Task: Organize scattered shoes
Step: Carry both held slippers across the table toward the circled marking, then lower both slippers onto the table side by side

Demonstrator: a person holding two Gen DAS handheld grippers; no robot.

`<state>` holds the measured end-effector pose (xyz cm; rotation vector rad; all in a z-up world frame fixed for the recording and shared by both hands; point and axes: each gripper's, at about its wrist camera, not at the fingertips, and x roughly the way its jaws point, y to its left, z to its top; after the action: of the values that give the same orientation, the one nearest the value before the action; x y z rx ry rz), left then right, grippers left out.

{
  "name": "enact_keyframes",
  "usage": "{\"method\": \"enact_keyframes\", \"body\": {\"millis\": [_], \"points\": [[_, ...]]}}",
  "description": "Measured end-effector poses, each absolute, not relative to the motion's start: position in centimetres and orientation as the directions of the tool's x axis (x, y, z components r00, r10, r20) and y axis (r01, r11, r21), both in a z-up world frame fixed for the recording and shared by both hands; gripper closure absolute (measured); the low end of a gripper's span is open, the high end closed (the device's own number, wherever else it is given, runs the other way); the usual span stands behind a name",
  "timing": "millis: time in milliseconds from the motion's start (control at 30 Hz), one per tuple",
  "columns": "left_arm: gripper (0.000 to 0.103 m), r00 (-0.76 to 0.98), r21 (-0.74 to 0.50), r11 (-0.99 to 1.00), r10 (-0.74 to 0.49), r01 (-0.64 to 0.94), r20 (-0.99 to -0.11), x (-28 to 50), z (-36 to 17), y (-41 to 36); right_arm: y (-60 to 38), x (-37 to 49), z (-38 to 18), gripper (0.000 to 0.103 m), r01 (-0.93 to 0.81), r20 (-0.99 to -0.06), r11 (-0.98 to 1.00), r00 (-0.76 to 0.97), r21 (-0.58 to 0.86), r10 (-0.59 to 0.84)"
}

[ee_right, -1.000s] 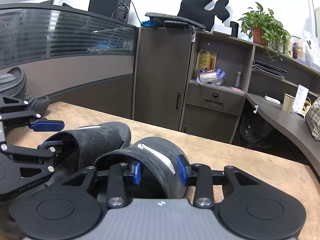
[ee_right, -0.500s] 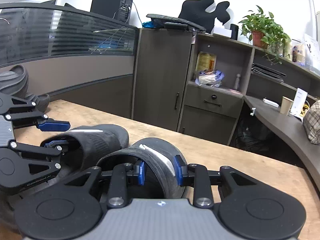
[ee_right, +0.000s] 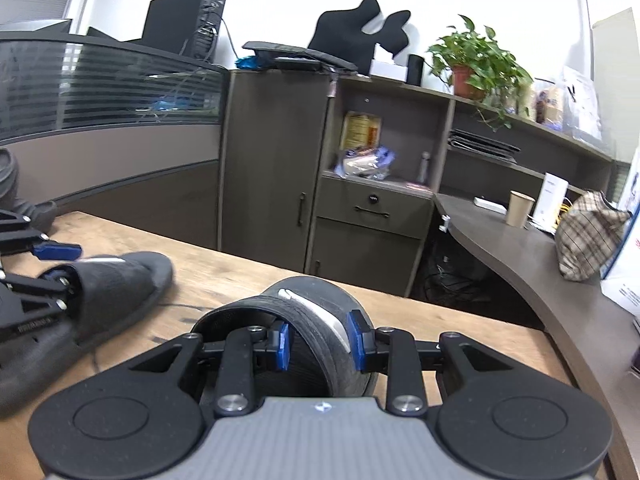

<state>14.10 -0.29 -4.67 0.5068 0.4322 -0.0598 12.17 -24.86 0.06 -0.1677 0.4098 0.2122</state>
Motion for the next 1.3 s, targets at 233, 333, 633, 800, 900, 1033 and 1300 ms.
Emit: {"method": "enact_keyframes", "body": {"millis": [233,333,633,800,900,1033,1300], "points": [[0.079,0.907,0.378,0.916,0.038,0.136,-0.419,14.5,-3.9,0.0,-29.7,11.8,-0.5,0.072,-0.188,-0.418,0.973,0.901,-0.137,0.116],[0.08,0.911,0.375,0.919,0.046,0.123,-0.411,14.1,-3.8,-0.2,-31.8,11.8,-0.7,0.072,-0.166,-0.423,0.977,0.901,-0.133,0.096],[0.082,0.931,0.312,0.941,-0.013,0.135,-0.366,12.4,-2.1,-2.0,-37.6,12.0,-1.3,0.072,-0.133,-0.414,0.978,0.908,-0.161,0.056],[0.082,0.943,0.307,0.94,-0.043,0.151,-0.33,11.8,-1.0,-4.2,-40.0,12.8,-1.5,0.072,-0.138,-0.423,0.979,0.904,-0.15,0.062],[0.082,0.944,0.304,0.937,-0.069,0.173,-0.322,11.7,-0.6,-5.8,-40.9,13.3,-1.7,0.072,-0.139,-0.427,0.977,0.902,-0.161,0.058],[0.082,0.943,0.316,0.927,-0.099,0.204,-0.317,12.0,-0.3,-8.4,-42.2,14.3,-2.1,0.072,-0.142,-0.437,0.975,0.898,-0.169,0.055],[0.082,0.928,0.351,0.894,-0.156,0.279,-0.339,12.8,-0.6,-14.2,-43.8,15.1,-2.0,0.074,-0.148,-0.488,0.982,0.87,-0.12,0.072]]}}
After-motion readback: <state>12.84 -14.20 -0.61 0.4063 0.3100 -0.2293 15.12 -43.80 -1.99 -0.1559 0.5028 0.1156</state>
